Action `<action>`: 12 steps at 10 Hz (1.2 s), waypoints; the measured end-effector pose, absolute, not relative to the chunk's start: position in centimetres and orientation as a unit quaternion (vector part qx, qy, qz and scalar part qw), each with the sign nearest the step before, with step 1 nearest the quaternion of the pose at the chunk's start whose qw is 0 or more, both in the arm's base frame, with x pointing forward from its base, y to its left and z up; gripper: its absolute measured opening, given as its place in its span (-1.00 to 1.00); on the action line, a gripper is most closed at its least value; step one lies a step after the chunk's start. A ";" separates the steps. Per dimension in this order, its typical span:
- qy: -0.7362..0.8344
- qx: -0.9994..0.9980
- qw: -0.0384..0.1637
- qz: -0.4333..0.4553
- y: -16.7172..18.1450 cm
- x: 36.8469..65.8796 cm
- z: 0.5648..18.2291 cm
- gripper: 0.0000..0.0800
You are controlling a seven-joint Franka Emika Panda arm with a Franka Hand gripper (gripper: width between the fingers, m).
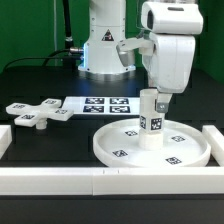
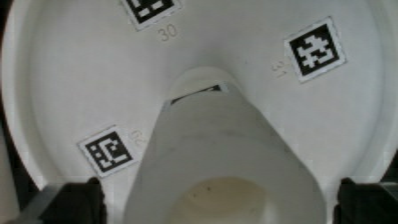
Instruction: Assemble round table
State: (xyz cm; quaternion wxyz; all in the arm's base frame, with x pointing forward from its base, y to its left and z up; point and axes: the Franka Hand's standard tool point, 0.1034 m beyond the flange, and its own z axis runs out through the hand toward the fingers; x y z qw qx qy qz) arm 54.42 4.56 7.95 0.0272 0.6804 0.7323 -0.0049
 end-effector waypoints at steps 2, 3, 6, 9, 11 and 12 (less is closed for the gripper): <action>0.746 0.665 0.027 -0.006 4.2 54.4 7.9 0.61; 0.744 0.668 0.027 -0.006 4.2 54.4 7.9 0.61; 0.738 0.674 0.027 -0.006 4.2 54.4 7.9 0.01; 0.682 0.731 0.024 -0.008 4.2 54.3 7.9 0.01; 0.603 0.797 0.021 -0.012 4.2 54.1 7.9 0.01; 0.583 0.812 0.021 -0.012 4.2 54.1 7.8 0.02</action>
Offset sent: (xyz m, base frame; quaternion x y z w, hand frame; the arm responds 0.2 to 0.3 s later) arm 0.0000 0.0000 0.0000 0.0000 0.0000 0.0000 1.0000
